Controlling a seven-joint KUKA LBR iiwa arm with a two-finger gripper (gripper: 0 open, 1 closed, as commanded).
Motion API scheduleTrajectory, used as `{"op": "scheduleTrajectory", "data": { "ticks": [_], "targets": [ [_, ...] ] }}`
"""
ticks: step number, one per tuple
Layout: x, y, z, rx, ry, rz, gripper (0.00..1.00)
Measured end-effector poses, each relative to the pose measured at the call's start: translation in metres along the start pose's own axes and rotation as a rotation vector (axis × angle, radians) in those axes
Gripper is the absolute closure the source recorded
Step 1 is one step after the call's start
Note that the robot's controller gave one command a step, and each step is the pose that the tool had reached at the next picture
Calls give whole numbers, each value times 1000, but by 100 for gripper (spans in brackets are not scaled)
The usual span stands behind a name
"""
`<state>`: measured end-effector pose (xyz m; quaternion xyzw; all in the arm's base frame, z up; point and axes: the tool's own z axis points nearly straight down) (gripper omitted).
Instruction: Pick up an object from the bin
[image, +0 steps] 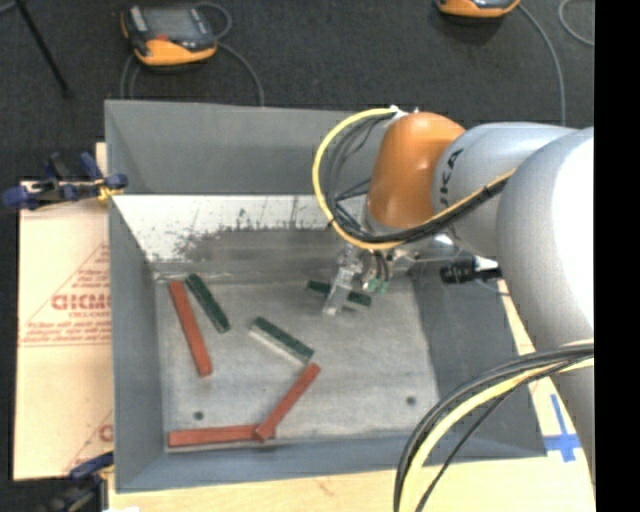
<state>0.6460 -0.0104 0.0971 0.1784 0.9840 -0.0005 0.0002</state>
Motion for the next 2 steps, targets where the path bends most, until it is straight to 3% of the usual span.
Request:
{"op": "scheduleTrajectory", "data": {
  "ticks": [1, 2],
  "targets": [
    [1, 0, -23, 0, 3, -1, 100],
    [-2, 1, -42, -4, -5, -2, 100]
  ]
}}
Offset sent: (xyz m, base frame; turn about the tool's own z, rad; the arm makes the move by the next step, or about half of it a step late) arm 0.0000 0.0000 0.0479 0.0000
